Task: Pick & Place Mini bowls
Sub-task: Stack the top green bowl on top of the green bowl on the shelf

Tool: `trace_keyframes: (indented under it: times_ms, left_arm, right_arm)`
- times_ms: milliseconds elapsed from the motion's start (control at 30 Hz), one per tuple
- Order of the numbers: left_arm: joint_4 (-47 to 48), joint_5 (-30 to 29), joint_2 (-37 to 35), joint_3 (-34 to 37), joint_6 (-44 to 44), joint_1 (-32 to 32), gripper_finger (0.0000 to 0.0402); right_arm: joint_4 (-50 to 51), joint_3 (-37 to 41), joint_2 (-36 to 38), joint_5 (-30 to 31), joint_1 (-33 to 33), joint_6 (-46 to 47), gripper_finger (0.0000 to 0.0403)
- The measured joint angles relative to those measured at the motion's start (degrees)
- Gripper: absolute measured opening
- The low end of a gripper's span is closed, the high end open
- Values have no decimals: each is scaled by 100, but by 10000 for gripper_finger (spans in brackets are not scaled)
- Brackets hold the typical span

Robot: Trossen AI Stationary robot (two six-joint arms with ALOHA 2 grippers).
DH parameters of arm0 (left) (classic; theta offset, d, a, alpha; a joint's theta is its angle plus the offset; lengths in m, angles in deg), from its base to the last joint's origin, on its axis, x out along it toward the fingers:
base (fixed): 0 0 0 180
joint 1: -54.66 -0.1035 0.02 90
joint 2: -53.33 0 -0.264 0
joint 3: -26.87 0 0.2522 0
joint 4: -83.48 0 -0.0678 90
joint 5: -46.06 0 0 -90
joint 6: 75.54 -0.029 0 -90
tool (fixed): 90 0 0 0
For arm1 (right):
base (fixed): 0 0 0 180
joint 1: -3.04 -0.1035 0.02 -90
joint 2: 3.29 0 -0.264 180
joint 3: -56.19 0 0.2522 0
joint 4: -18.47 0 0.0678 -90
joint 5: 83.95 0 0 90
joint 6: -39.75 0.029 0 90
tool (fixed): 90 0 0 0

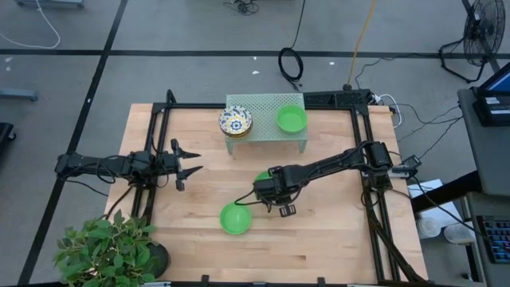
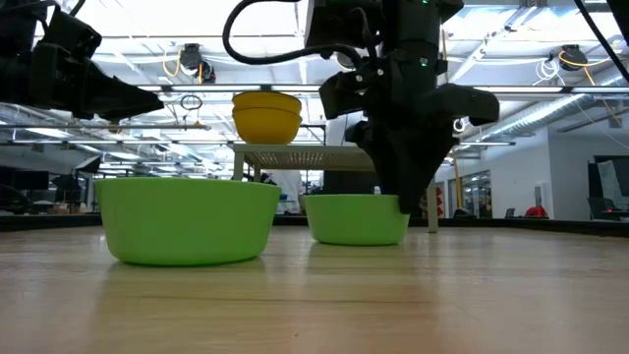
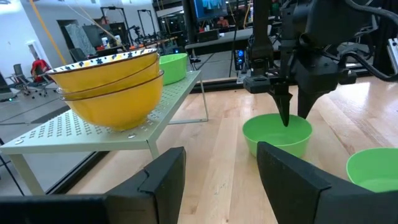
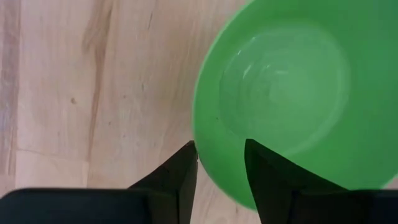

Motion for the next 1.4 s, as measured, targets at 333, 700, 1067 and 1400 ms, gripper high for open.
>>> trace_keyframes:
  times_ms: [333,700,1067,1400]
  left_arm:
    - [2,0,1,0,0,-2,203]
    - [0,0,0,1,0,-1,202]
    - [1,0,0,0,0,-1,202]
    - [2,0,0,0,0,-2,202]
  right_arm:
    - [-467,0,0,-25,0,-152,120]
    - [-676,0,0,-44,0,-159,114]
    - [-998,330,9,-29,0,-256,112]
    - [-994,326,11,-29,0,-249,112]
